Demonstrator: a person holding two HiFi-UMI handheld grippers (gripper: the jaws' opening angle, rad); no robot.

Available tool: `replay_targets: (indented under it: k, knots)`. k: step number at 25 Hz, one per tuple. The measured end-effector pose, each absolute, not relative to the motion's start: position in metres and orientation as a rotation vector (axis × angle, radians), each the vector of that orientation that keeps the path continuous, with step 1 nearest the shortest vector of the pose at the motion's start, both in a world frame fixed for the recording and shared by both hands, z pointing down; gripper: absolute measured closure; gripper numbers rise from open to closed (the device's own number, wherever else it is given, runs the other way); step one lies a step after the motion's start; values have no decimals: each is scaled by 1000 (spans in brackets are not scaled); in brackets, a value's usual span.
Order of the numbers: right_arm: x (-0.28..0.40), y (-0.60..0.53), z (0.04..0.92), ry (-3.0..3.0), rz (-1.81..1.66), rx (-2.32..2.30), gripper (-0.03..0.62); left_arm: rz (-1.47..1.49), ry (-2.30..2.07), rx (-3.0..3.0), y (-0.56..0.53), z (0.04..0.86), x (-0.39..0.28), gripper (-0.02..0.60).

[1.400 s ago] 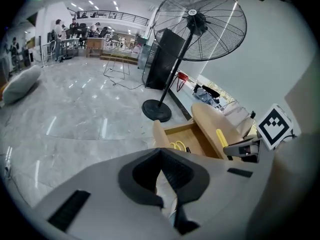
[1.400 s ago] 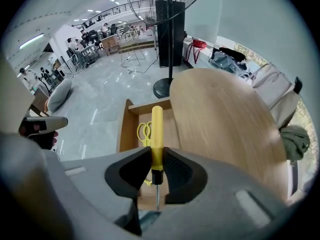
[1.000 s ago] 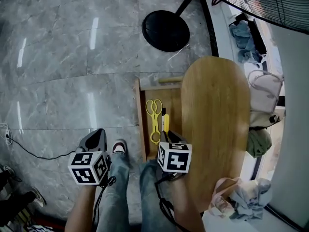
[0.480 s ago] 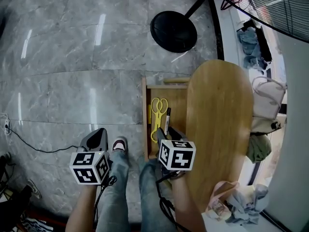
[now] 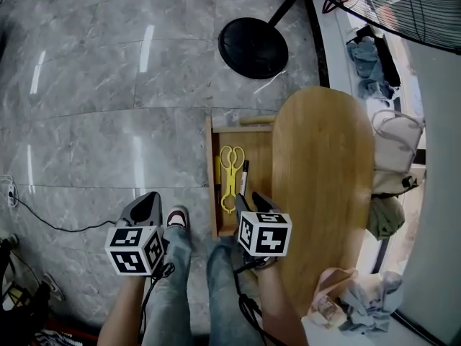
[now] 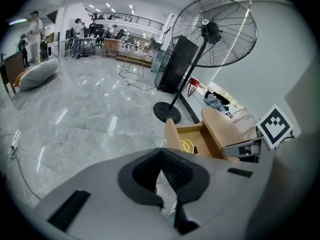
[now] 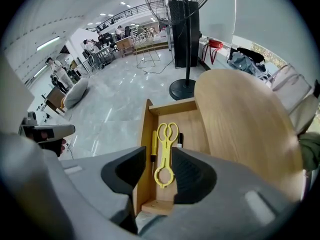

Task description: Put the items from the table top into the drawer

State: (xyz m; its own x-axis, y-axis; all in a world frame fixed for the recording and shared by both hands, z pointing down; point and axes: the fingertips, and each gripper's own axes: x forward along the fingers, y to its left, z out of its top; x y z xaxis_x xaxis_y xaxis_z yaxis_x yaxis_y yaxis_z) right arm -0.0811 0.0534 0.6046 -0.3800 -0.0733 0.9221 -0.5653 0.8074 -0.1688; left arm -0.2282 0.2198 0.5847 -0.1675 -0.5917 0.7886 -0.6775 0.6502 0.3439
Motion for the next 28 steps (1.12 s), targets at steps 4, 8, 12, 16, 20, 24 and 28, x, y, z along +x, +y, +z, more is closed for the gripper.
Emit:
replay_targets:
  k: [4,8,12,16,20,24,28]
  knots:
    - [-77,51,590,-1925,573,494,450,110,-1847,1038,212,573,-226,586]
    - [-70,41,568,-1933,570,552,450,113,-1834,1074,201,556,-226,586]
    - [-51,38,538,-1919,605,612,450,161,-1821,1129,194,522,-218,586]
    - [-47,35,496,-1968,656,663,451,229,-1847,1228,177,474,-222,586]
    - [-37,19,439,-2041,626,720,465,186,-1844,1285,152,430,-215,586]
    - [-20,15,375,-2099,618,789,470,190,-1837,1366,143,374,-205,586]
    - [-6,7,312,-2178,580,877,507,157,-1888,1420,131,314,-212,586]
